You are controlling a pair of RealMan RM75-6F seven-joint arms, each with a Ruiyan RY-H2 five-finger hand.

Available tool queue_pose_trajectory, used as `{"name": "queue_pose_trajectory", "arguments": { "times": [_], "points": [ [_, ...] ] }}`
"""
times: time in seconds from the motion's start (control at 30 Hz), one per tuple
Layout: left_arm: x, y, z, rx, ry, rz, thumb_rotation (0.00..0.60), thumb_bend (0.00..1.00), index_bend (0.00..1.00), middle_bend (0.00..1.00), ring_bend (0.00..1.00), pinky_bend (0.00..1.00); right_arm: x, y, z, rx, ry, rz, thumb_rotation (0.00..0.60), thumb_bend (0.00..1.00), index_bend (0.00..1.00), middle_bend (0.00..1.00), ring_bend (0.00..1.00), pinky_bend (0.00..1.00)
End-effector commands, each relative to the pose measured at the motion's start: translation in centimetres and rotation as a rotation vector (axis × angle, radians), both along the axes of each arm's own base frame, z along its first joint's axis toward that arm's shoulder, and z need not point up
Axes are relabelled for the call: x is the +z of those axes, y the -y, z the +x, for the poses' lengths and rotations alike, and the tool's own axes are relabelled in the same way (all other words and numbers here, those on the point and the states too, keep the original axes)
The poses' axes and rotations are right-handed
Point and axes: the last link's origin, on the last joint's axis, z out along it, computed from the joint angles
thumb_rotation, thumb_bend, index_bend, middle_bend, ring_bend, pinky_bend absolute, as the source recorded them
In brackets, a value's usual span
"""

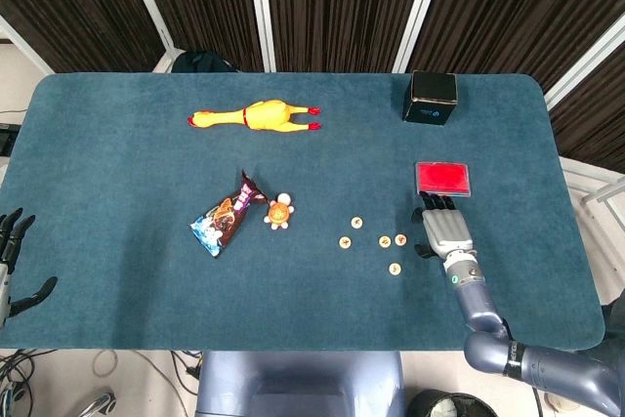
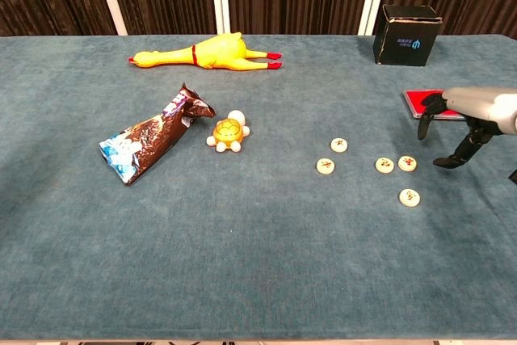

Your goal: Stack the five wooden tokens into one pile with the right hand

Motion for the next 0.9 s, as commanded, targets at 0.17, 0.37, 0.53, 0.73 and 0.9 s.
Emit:
{"name": "queue_pose_trajectory", "arguments": {
  "times": [0.17, 0.37, 0.53, 0.73, 0.9],
  "points": [
    [0.0, 0.0, 0.0, 0.001, 0.001, 0.000, 0.600, 0.20, 0.10, 0.00, 0.00, 0.01, -0.7, -0.3, 0.6, 0.011, 0.017, 0.004, 0.600, 0.34, 0.40, 0.00, 0.05, 0.00],
    [0.0, 0.0, 0.0, 0.002, 0.003, 0.002, 0.600, 0.21, 0.10, 0.00, 0.00, 0.01, -1.5, -0.3, 1.0, 0.019, 0.021, -0.003, 0.600, 0.34, 0.42, 0.00, 0.05, 0.00],
    [0.1, 0.0, 0.0, 0.004, 0.005, 0.004, 0.600, 0.21, 0.10, 0.00, 0.00, 0.01, -1.9, -0.2, 0.9, 0.015, 0.016, -0.006, 0.600, 0.33, 0.44, 0.01, 0.06, 0.00],
    [0.1, 0.0, 0.0, 0.003, 0.007, 0.004, 0.600, 0.21, 0.10, 0.00, 0.00, 0.01, -1.9, -0.2, 0.8, 0.013, 0.015, -0.006, 0.600, 0.34, 0.46, 0.01, 0.06, 0.00],
    [0.0, 0.0, 0.0, 0.001, 0.006, 0.003, 0.600, 0.21, 0.10, 0.00, 0.00, 0.01, -2.0, -0.4, 0.8, 0.016, 0.018, -0.002, 0.600, 0.34, 0.47, 0.01, 0.06, 0.00]
  ]
}}
